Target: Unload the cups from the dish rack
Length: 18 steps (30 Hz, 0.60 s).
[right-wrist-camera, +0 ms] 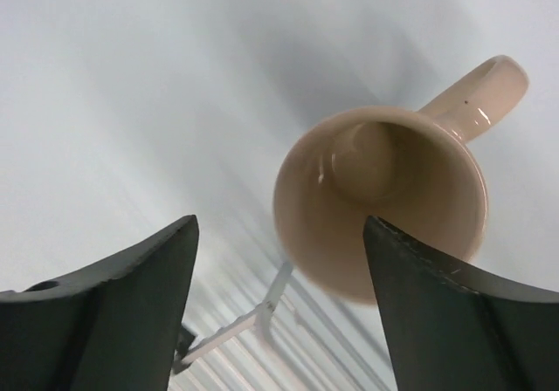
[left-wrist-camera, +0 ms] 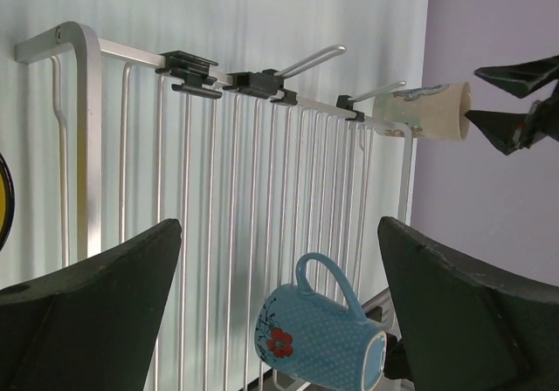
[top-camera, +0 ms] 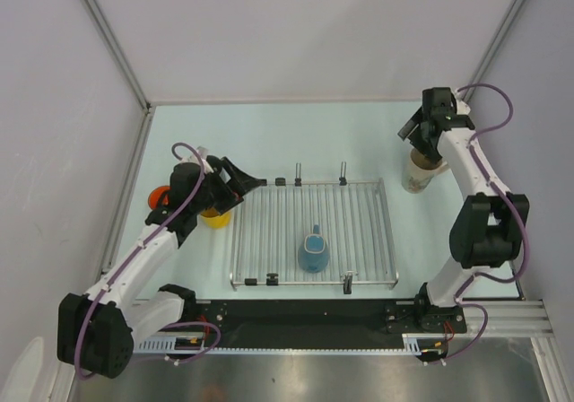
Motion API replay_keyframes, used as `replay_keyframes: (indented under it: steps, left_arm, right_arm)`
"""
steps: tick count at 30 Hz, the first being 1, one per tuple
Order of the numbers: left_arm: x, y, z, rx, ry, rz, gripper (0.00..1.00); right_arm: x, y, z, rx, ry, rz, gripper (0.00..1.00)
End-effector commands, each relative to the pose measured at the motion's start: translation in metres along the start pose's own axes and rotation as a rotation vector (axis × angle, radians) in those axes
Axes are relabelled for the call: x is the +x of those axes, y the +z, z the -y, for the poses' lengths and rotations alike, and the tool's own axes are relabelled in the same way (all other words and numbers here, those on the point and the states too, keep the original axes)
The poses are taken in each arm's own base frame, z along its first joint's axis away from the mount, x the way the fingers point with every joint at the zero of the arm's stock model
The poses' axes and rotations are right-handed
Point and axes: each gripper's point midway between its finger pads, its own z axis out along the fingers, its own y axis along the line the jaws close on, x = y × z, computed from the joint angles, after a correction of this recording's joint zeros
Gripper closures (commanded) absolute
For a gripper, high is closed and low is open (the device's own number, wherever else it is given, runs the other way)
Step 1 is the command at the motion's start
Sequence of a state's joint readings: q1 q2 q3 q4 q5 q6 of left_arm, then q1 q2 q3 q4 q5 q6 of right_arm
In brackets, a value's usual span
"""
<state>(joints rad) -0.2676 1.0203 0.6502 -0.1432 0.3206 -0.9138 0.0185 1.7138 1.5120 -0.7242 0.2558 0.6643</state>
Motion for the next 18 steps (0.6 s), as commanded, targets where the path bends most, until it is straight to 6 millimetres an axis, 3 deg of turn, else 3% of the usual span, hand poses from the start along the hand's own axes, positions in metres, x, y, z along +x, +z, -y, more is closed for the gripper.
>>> replay_keyframes:
  steps: [1, 3, 5, 7, 8, 9, 10, 11, 12, 13, 18]
  left_arm:
    - [-0.019, -0.013, 0.026, 0.076, 0.08, 0.068, 0.0]
    - [-0.023, -0.018, 0.033, 0.094, 0.11, 0.088, 0.0]
    - [-0.026, -0.023, 0.036, 0.105, 0.141, 0.112, 0.0]
    - [-0.025, -0.027, 0.041, 0.113, 0.175, 0.123, 0.0]
    - [-0.025, -0.027, 0.037, 0.086, 0.204, 0.135, 0.0]
    - [-0.019, -0.03, 0.046, 0.098, 0.239, 0.13, 0.0]
    - [-0.015, -0.03, 0.048, 0.088, 0.269, 0.124, 0.0]
    - [-0.013, -0.032, 0.051, 0.066, 0.317, 0.119, 0.0]
    - [-0.001, -0.029, 0.056, 0.047, 0.363, 0.109, 0.0]
    - [0.004, -0.028, 0.059, 0.026, 0.396, 0.104, 0.0]
    - [0.052, -0.025, 0.076, -0.092, 0.597, 0.039, 0.01]
  right_arm:
    - [-0.046, -0.078, -0.039, -0.246, 0.073, 0.175, 0.11]
    - [-0.057, -0.118, -0.052, -0.331, 0.07, 0.228, 0.09]
    - [-0.053, -0.156, -0.066, -0.418, 0.045, 0.264, 0.07]
    - [-0.039, -0.174, -0.07, -0.46, 0.002, 0.276, 0.07]
    - [-0.022, -0.183, -0.077, -0.488, -0.034, 0.267, 0.07]
    - [-0.018, -0.201, -0.074, -0.511, -0.047, 0.303, 0.07]
    - [0.0, -0.196, -0.069, -0.496, -0.077, 0.287, 0.07]
    - [0.019, -0.206, -0.073, -0.528, -0.113, 0.278, 0.07]
    - [0.022, -0.216, -0.067, -0.536, -0.112, 0.301, 0.07]
    - [0.039, -0.209, -0.06, -0.523, -0.128, 0.279, 0.07]
    - [0.086, -0.225, -0.051, -0.558, -0.198, 0.269, 0.08]
